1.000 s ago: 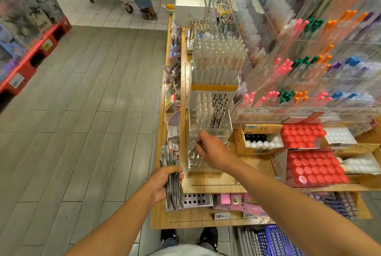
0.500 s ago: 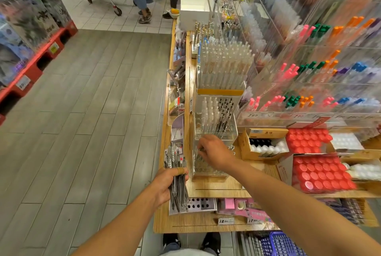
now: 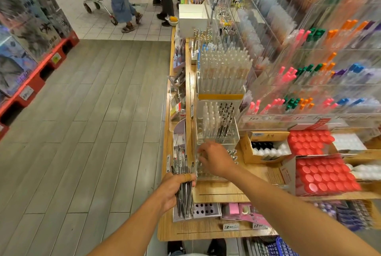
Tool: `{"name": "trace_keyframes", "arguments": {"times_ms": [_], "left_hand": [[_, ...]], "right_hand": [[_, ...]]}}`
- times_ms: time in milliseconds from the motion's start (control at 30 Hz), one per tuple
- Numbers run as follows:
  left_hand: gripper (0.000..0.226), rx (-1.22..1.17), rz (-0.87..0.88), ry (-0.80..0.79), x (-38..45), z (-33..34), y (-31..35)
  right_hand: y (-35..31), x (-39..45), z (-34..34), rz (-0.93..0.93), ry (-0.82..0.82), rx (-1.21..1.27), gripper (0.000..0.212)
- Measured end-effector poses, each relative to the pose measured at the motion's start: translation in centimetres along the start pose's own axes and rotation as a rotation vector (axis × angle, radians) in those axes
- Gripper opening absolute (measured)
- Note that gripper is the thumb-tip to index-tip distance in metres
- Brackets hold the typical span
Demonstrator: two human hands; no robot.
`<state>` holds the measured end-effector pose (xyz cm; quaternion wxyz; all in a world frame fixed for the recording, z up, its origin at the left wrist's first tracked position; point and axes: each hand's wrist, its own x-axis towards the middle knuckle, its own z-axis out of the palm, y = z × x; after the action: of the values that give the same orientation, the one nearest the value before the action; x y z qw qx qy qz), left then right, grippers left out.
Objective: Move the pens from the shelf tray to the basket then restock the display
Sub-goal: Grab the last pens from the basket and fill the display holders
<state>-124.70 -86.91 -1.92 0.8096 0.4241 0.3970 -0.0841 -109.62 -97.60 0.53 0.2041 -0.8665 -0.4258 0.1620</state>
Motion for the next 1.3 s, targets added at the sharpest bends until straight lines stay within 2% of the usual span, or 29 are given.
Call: {"name": "trace_keyframes", "arguments": {"times_ms": [67,167,267,400,467,567,667,767,833,1000,1133,1300], "left_hand": [[0.064,0.004,0.012,-0.001,0.1,0.2,0.0],[0.065,-0.019,0.03,-0.019,0.1,0.8,-0.1],[0.063,-0.054,0.049,-0.047,0.0,1.4,-0.1],[0.05,-0.128,0.022,-0.119,-0.2,1.7,0.2],[0.049,-0.144,0.01,-0.118,-0.1,1.8,0.3],[0.046,-0.166,-0.016,-0.101,0.0,1.9,0.1],[0.043,-0.167,-0.028,-0.088,0.0,1.7,-0.3],[0.042,-0.183,-0.031,-0.073,0.2,1.1,-0.7],[0.043,-0.186,-0.029,-0.048,0.4,0.8,-1.0],[0.049,-0.164,-0.03,-0.008,0.5,0.5,-1.4],[0.048,-0.155,-0.033,0.006,0.7,0.5,-1.4],[0.048,-0.145,-0.032,0.024,0.7,0.5,-1.4]], "right_hand": [[-0.3,-0.6,-0.6,0.157,-0.165,0.332,0.013],[-0.7,-1.5,-0.9,0.283,-0.326,0.614,0.013],[-0.7,-2.1,-1.1,0.37,-0.378,0.871,0.005],[0.5,-2.7,-1.7,0.392,-0.447,1.124,0.006],[0.9,-3.0,-1.7,0.412,-0.442,1.227,0.005],[1.2,-3.1,-2.0,0.445,-0.35,1.38,0.017],[1.8,-3.0,-3.4,0.377,-0.159,1.224,0.023],[2.7,-3.1,-4.6,0.295,0.111,1.021,0.011],[3.0,-3.3,-4.9,0.225,0.184,0.822,0.008],[3.4,-3.2,-3.8,0.066,0.131,0.304,0.01],[3.7,-3.2,-2.2,-0.003,0.053,0.129,0.013],[3.8,-2.6,-1.2,-0.031,0.055,0.022,0.01]]}}
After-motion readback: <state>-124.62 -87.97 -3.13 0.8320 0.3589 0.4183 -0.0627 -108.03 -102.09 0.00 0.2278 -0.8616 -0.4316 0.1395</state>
